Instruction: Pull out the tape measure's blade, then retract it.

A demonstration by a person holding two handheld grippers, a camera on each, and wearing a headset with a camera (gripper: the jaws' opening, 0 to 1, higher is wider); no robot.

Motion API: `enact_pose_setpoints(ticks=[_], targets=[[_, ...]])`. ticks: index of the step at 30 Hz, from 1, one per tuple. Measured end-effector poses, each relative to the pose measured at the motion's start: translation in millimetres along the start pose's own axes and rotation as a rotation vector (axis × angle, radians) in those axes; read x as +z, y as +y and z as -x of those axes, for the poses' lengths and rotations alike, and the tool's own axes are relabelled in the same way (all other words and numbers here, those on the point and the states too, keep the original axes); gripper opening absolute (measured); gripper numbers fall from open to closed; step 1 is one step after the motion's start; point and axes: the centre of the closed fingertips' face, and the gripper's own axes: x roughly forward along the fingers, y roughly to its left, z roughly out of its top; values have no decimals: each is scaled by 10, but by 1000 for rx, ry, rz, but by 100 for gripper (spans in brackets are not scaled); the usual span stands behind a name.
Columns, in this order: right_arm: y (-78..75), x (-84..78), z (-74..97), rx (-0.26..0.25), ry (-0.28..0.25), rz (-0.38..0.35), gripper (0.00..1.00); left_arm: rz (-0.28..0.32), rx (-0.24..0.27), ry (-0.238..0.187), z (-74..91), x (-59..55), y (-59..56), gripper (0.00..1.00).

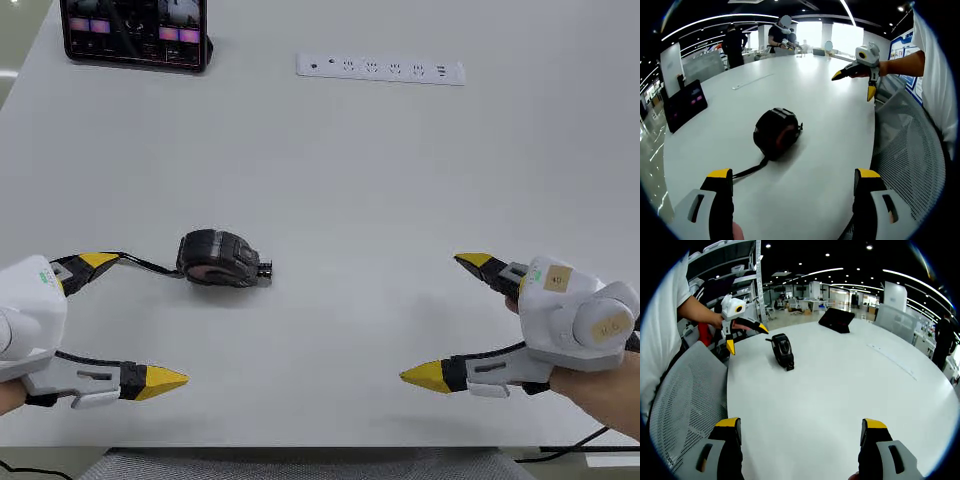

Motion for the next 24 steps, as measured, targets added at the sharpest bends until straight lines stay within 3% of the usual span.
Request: enact_pose_setpoints(ticks=[10, 24], targets=[[-43, 35, -86, 22, 9, 22, 98, -17, -15, -1, -55, 77, 79, 99], [-108, 86, -193, 52, 25, 54, 96, -58, -17, 23, -136, 97, 203, 96]])
